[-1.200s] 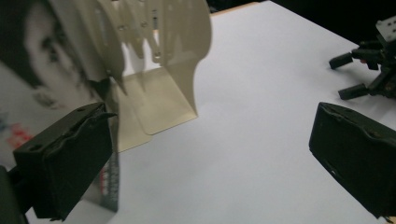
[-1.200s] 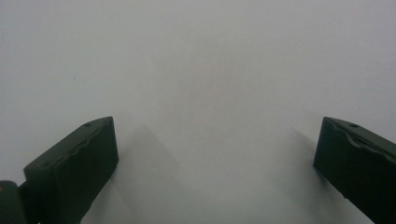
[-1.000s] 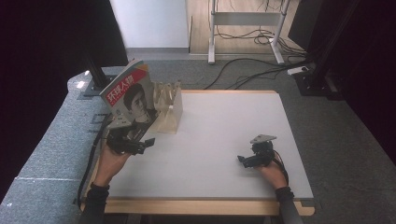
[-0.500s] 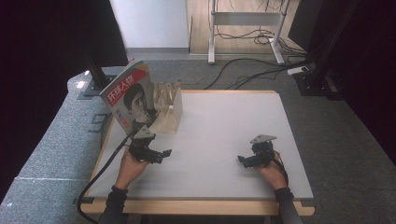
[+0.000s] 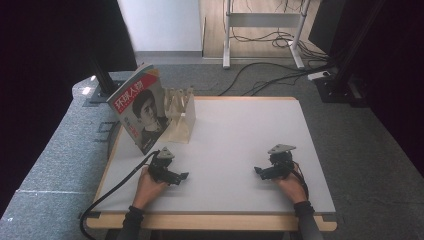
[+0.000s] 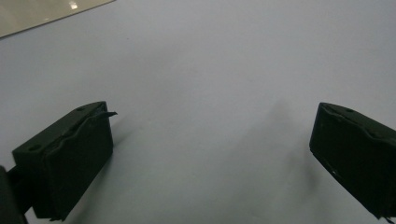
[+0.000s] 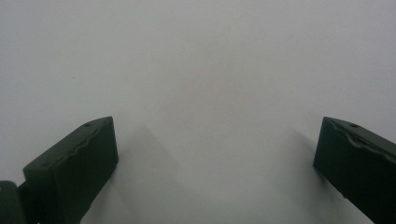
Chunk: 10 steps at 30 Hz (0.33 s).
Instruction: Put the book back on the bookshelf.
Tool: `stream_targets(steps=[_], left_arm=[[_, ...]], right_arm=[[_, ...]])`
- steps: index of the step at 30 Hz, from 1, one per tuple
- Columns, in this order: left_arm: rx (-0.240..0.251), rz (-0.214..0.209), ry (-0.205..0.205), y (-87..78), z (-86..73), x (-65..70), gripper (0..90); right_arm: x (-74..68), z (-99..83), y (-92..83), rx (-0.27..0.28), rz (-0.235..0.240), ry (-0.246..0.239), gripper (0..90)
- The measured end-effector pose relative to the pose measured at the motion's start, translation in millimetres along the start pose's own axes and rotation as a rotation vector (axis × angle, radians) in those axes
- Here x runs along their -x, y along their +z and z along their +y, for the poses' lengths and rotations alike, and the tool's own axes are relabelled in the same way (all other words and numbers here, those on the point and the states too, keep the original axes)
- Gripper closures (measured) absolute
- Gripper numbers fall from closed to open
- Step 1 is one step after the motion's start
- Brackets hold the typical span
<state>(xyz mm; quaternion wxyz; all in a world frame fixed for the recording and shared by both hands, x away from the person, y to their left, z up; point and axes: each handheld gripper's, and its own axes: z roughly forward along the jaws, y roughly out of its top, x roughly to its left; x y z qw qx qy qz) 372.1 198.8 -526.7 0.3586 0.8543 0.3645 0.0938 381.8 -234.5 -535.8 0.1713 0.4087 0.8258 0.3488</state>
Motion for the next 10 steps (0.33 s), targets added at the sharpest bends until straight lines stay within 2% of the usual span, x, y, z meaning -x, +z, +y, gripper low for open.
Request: stream_targets(steps=[2,5,10], left_arm=[[-0.007,0.019,0.011,1.0,0.2,2.1,0.0],[-0.038,0.074,0.064,4.1,1.2,9.5,0.0],[-0.037,0.072,0.057,4.0,0.6,9.4,0.0]], right_arm=[[0.0,-0.1,0.0,0.000,0.000,0.000,0.0],[0.0,-0.2,0.0,0.001,0.000,0.000,0.0],[-0.8,-1.0,-0.3,0.002,-0.004,0.001,0.0]])
